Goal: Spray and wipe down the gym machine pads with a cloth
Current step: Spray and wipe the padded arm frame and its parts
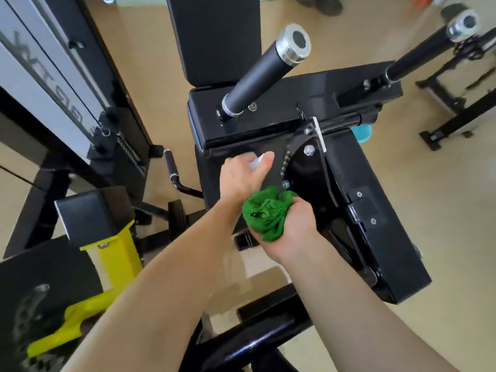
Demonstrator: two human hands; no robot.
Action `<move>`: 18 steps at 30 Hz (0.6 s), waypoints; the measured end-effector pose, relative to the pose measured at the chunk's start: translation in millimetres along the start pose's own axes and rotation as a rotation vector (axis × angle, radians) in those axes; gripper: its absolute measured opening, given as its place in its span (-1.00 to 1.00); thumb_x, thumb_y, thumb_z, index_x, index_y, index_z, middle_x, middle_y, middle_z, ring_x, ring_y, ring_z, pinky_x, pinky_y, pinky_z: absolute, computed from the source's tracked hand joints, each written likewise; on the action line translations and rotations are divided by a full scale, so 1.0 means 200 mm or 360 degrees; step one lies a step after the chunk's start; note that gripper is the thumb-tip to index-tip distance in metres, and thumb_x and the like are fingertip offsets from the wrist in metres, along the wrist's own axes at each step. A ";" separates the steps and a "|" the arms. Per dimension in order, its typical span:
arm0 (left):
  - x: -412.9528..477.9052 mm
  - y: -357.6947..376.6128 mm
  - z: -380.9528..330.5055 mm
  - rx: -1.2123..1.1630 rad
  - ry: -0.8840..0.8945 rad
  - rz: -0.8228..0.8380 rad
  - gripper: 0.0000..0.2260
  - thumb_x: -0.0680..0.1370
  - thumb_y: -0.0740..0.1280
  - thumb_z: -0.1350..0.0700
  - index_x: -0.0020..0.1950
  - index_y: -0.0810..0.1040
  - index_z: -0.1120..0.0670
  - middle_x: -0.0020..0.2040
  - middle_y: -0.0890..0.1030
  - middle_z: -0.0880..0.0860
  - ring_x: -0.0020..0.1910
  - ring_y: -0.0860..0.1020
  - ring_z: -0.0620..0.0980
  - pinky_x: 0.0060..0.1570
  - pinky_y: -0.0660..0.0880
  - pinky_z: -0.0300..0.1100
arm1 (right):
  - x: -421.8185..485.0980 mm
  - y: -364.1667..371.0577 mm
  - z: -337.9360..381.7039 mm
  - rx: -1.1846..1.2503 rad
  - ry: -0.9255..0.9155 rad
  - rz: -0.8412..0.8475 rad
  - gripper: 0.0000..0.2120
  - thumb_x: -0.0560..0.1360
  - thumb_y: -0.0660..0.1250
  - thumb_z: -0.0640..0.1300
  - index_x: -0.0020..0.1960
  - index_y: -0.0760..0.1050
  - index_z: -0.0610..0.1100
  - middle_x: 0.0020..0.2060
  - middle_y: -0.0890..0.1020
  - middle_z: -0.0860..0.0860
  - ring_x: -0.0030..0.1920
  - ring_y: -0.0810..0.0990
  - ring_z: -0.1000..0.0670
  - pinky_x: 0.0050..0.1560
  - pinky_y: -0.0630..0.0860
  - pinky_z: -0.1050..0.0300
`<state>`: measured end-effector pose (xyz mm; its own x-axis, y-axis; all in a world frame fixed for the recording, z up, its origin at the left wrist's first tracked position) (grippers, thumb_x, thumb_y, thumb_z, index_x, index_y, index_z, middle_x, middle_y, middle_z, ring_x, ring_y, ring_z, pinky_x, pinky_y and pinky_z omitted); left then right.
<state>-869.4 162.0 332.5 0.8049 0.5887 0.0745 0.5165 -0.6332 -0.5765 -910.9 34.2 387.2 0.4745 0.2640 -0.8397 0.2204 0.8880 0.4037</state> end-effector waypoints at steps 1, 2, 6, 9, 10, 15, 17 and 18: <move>0.01 0.02 0.01 -0.0034 0.0013 -0.0014 -0.42 0.46 0.06 -0.44 -0.38 0.11 0.06 -0.47 0.16 -0.03 -0.41 0.16 0.05 -0.34 0.11 0.05 | 0.01 0.00 -0.01 0.0003 -0.0002 0.0022 -0.55 0.68 0.03 -0.01 0.38 0.49 -0.23 0.28 0.60 -0.22 0.25 0.59 -0.24 0.24 0.53 -0.15; 0.02 0.04 0.03 -0.0056 0.0037 -0.0010 -0.42 0.47 0.07 -0.44 -0.38 0.11 0.05 -0.48 0.15 -0.03 -0.41 0.15 0.05 -0.35 0.11 0.04 | 0.03 -0.01 -0.02 0.0015 -0.0003 0.0019 -0.54 0.68 0.03 -0.01 0.39 0.47 -0.23 0.30 0.59 -0.23 0.27 0.58 -0.24 0.25 0.53 -0.15; 0.08 0.09 0.03 -0.0131 0.0091 0.0066 -0.43 0.48 0.11 -0.40 -0.40 0.13 0.05 -0.47 0.16 0.00 -0.39 0.16 0.07 -0.36 0.13 0.03 | 0.04 -0.04 -0.02 -0.0004 -0.0037 -0.0052 -0.55 0.67 0.04 -0.01 0.38 0.48 -0.22 0.29 0.59 -0.23 0.26 0.60 -0.24 0.26 0.53 -0.16; 0.10 0.11 0.00 -0.0157 0.0062 0.0119 -0.49 0.44 0.10 -0.35 -0.42 0.15 0.06 -0.48 0.17 0.02 -0.42 0.16 0.04 -0.40 0.15 -0.06 | 0.04 -0.06 -0.02 -0.0046 -0.0065 -0.0118 -0.59 0.68 0.05 -0.01 0.34 0.51 -0.20 0.27 0.61 -0.22 0.24 0.61 -0.23 0.28 0.53 -0.16; 0.10 0.11 0.00 -0.0169 0.0060 0.0130 -0.49 0.43 0.10 -0.33 -0.43 0.17 0.09 -0.49 0.18 0.04 -0.43 0.17 0.03 -0.41 0.16 -0.06 | 0.03 -0.06 -0.02 -0.0047 -0.0072 -0.0134 -0.59 0.68 0.06 -0.02 0.34 0.51 -0.20 0.27 0.61 -0.21 0.25 0.60 -0.22 0.28 0.53 -0.15; 0.02 0.08 0.03 -0.0204 0.0120 0.0140 -0.35 0.49 0.11 -0.36 -0.38 0.28 0.25 -0.46 0.31 0.18 -0.40 0.23 0.06 -0.34 0.29 0.10 | -0.01 -0.03 -0.05 -0.0057 -0.0066 -0.0147 -0.62 0.67 0.06 -0.07 0.20 0.59 -0.23 0.00 0.73 -0.19 0.08 0.68 -0.21 0.21 0.57 -0.13; -0.03 0.03 0.07 -0.0205 0.0090 0.0094 -0.28 0.51 0.10 -0.39 -0.35 0.35 0.30 -0.44 0.43 0.26 -0.39 0.33 0.21 -0.30 0.40 0.17 | -0.02 -0.02 -0.08 -0.0077 -0.0051 -0.0188 -0.64 0.67 0.08 -0.07 0.11 0.60 -0.23 -0.14 0.74 -0.17 -0.04 0.69 -0.20 0.10 0.60 -0.11; -0.05 0.00 0.10 -0.0209 0.0067 0.0061 -0.27 0.51 0.09 -0.39 -0.34 0.39 0.32 -0.41 0.48 0.30 -0.35 0.42 0.30 -0.24 0.45 0.20 | -0.03 0.00 -0.09 -0.0099 -0.0026 -0.0179 -0.63 0.67 0.08 -0.05 0.16 0.59 -0.21 -0.06 0.73 -0.17 -0.02 0.68 -0.19 0.08 0.61 -0.10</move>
<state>-882.6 165.9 315.8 0.8349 0.5429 0.0902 0.5167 -0.7168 -0.4682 -929.2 39.4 385.0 0.4636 0.1556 -0.8723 0.2200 0.9334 0.2834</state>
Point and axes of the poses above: each hand's wrist, its own x-axis towards the middle knuckle, its own y-axis out of the palm, z = x × y, the point moved 3 cm from there along x, towards the middle knuckle
